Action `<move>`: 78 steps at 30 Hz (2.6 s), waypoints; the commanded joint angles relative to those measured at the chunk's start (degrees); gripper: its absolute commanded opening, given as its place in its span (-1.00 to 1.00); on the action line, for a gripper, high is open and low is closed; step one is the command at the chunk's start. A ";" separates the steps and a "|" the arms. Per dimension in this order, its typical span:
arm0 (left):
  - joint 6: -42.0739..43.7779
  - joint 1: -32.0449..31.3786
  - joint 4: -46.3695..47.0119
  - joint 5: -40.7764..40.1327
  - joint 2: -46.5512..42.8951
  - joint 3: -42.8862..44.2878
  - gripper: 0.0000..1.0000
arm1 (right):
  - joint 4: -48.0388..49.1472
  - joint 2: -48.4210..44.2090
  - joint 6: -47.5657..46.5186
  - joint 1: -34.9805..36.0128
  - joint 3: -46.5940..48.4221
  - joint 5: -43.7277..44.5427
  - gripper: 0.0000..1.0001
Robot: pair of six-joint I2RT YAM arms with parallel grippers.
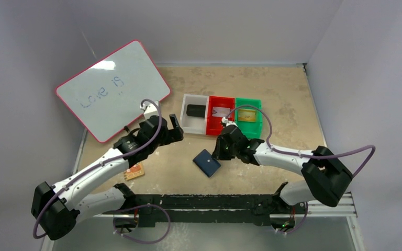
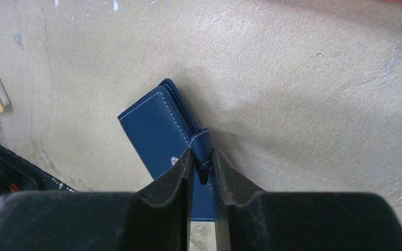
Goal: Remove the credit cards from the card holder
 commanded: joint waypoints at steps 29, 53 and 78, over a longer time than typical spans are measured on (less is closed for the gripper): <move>-20.73 -19.19 19.05 -3.62 15.12 -6.23 0.83 | 22.73 -12.52 10.71 -0.18 -12.51 -9.46 -0.76; -18.25 -19.18 17.24 -2.00 14.98 -6.55 -0.47 | 15.35 -13.05 13.15 -0.18 -10.40 -4.00 -0.82; -12.46 -18.71 4.64 -13.35 17.22 -5.40 -0.57 | 10.28 -21.32 8.40 -0.18 -12.79 -5.54 -0.87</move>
